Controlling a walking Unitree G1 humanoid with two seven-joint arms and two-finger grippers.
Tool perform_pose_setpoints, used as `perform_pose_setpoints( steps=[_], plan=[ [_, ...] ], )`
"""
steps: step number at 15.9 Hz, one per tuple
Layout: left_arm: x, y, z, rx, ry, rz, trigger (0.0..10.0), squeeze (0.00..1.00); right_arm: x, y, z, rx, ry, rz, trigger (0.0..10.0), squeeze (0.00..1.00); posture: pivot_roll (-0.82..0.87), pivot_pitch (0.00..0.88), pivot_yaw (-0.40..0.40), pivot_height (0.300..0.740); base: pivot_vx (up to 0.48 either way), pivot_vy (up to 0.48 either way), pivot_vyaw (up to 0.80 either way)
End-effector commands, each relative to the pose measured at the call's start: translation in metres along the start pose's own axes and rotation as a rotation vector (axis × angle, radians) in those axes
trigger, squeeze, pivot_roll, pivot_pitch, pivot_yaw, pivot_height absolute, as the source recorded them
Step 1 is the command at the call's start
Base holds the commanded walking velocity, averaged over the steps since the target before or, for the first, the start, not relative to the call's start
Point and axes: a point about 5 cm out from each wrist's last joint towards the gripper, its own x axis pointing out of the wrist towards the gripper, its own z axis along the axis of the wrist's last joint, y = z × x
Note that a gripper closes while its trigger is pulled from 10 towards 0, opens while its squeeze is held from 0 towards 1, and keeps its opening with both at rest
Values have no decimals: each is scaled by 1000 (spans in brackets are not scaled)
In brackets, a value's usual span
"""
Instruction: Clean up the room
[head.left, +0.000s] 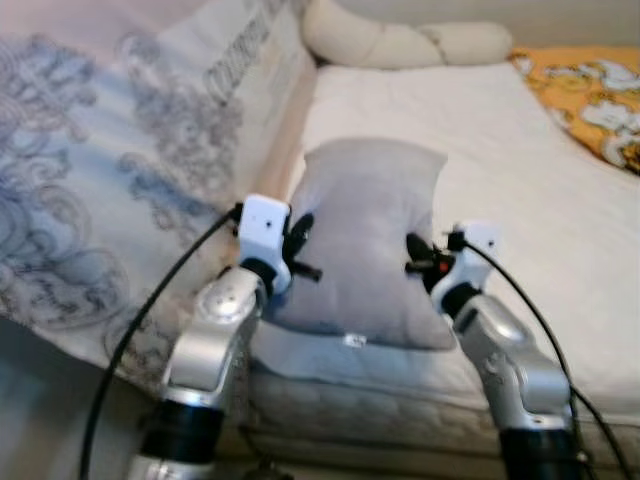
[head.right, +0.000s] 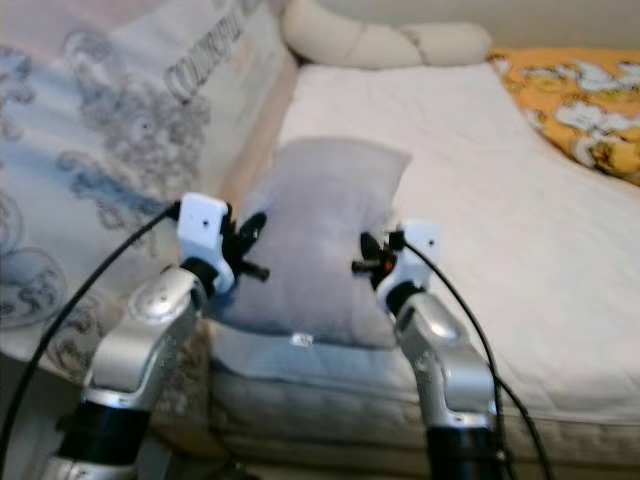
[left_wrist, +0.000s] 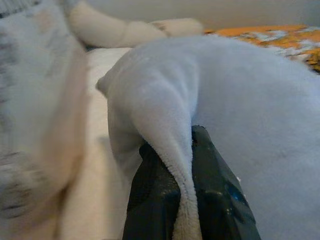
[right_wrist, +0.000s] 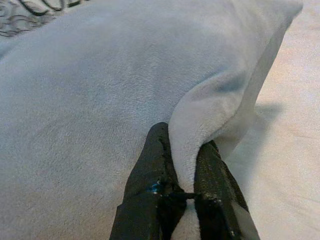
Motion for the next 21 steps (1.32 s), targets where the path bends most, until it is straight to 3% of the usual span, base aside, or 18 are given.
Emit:
perform_pose_setpoints(
  steps=[1, 7, 13, 16, 20, 21],
  plan=[
    [0, 5, 13, 15, -55, 12, 10000, 0, 3, 5, 9, -16, -35, 28, 10000, 0, 0, 0, 44, 740, 352, 0, 0],
    [0, 3, 13, 25, -50, -1, 10000, 0, 4, 4, 6, -14, -32, 27, 10000, 0, 7, 0, 51, 740, 336, 0, 0],
    [7, 3, 12, 94, -36, -50, 10000, 0, 10, 1, 1, -17, -25, -8, 10000, 0, 12, 0, 61, 740, 0, 0, 0],
    [31, 2, 7, 157, 6, -109, 10000, 0, 25, -19, -9, 8, -7, -145, 10000, 0, 14, 0, 52, 740, 0, 0, 0],
    [57, -1, 13, 195, 17, -134, 10000, 0, 44, -31, -15, -23, 26, -179, 10000, 0, 20, 0, 59, 740, 0, 0, 0],
    [67, -2, 17, 239, 7, -127, 10000, 0, 52, -34, -16, -44, 40, -193, 10000, 0, 17, 0, 67, 740, 0, 0, 0]
  ],
)
